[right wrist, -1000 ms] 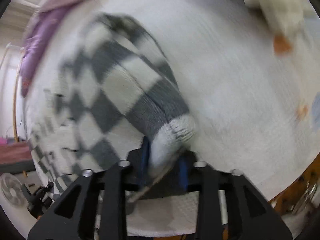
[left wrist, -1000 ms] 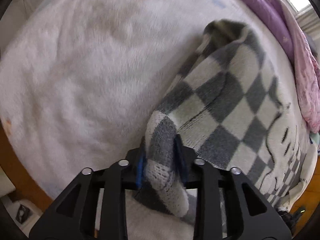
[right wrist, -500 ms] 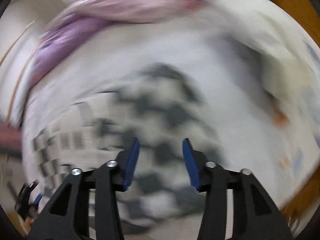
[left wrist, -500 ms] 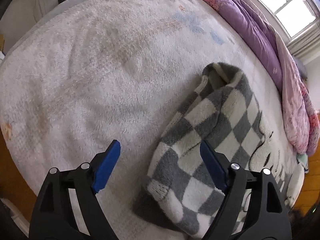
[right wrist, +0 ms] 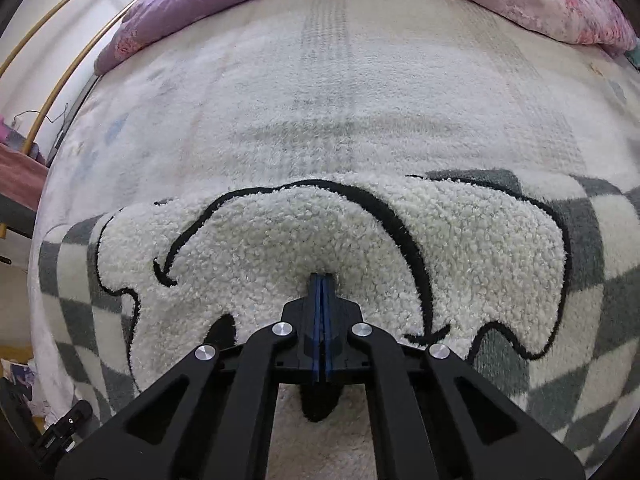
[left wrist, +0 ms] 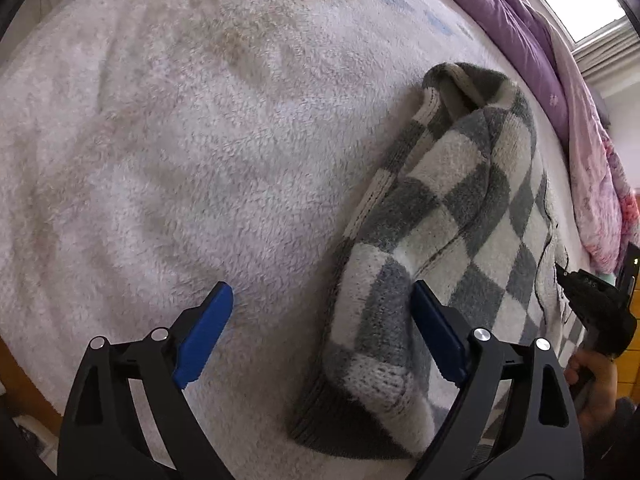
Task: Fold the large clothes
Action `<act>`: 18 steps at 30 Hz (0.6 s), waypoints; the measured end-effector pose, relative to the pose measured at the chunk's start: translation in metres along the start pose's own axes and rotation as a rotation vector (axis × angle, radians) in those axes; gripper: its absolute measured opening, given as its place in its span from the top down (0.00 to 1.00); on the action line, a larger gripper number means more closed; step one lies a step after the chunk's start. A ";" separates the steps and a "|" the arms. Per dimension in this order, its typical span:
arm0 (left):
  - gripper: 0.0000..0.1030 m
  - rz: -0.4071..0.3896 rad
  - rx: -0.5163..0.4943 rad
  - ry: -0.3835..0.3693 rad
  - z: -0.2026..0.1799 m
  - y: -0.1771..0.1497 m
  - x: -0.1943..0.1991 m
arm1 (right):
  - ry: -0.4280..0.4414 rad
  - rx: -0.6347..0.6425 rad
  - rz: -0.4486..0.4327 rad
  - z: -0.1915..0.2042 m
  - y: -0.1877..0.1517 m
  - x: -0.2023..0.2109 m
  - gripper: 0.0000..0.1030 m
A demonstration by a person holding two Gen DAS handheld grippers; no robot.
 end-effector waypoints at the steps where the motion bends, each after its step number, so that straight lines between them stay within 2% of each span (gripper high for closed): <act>1: 0.13 -0.002 0.012 -0.012 0.003 -0.001 0.003 | 0.007 -0.006 0.006 -0.002 -0.005 0.006 1.00; 5: 0.13 0.047 0.050 -0.057 0.013 -0.008 0.006 | 0.068 -0.082 0.065 -0.004 -0.033 0.031 1.00; 8: 0.13 0.092 0.001 -0.055 0.014 -0.012 0.008 | 0.078 -0.091 0.168 0.003 -0.087 0.037 0.99; 10: 0.13 0.123 -0.043 -0.043 0.016 -0.013 0.006 | 0.056 -0.104 0.169 0.003 -0.123 0.037 1.00; 13: 0.13 0.169 -0.039 -0.069 0.012 -0.018 0.003 | 0.043 -0.146 0.153 0.003 -0.127 0.032 1.00; 18: 0.13 0.195 -0.021 -0.122 0.003 -0.037 -0.005 | 0.013 -0.087 0.149 0.014 -0.114 0.020 1.00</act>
Point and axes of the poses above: each gripper's, at about its wrist camera, not at the fingertips, and x roughly against the way its jaws point, z to its left, y to its top, the point moved 7 cm from there along -x, roughly the way its jaws point, and after that the axes turned 15 degrees about -y, right-handed, at the moved point
